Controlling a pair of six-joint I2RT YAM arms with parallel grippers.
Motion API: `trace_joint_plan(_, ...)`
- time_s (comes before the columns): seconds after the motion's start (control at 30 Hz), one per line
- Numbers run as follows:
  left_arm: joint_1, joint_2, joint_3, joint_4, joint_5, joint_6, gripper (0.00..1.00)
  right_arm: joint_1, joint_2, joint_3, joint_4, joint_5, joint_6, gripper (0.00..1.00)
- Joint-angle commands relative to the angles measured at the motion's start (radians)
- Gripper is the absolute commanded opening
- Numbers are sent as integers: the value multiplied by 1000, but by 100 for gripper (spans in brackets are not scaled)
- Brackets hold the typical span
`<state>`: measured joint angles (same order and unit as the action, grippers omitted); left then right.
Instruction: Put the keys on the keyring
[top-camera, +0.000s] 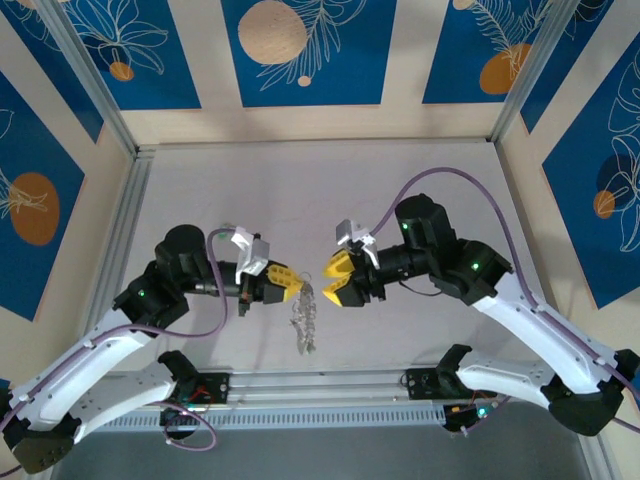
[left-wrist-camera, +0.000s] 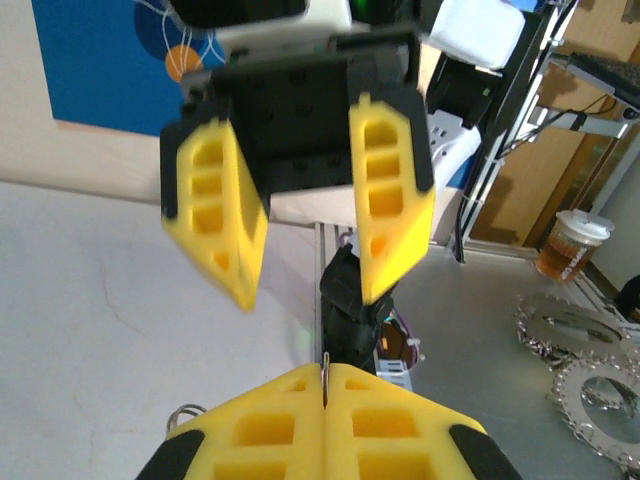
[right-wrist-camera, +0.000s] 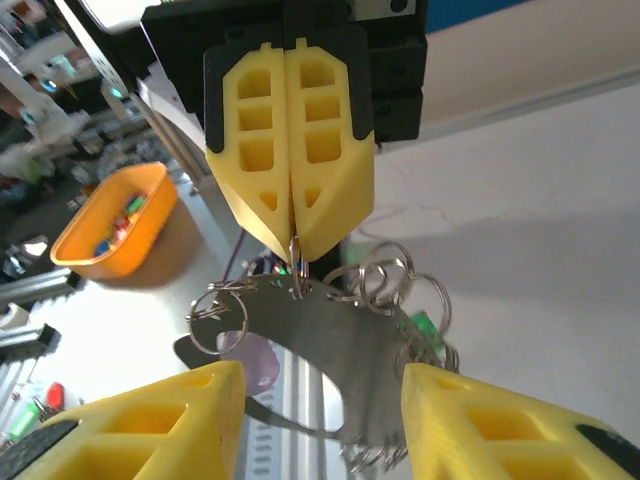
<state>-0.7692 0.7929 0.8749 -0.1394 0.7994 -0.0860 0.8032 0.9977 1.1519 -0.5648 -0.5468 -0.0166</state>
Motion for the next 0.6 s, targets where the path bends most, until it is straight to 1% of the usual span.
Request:
trace_joint_plan(0.0, -11, -35, -40, 188, -16, -84, 0, 6, -9, -54, 207, -83, 75, 45)
trace_joint_plan(0.1, -10, -54, -83, 282, -43, -131, 0, 13, -19, -91, 303, -108, 96, 45)
trace_joint_plan(0.23, -10, -66, -149, 404, -74, -191, 0, 22, -16, -105, 359, -104, 106, 44)
trace_joint_plan(0.4, -12, -47, -230, 605, -93, -291, 0, 25, -4, -113, 391, -103, 122, 42)
trace_joint_plan(0.47, -13, -37, -255, 662, -106, -315, 0, 31, -3, -114, 394, -99, 119, 40)
trace_joint_plan(0.57, -11, -35, -271, 702, -120, -330, 0, 34, 0, -112, 376, -74, 112, 37)
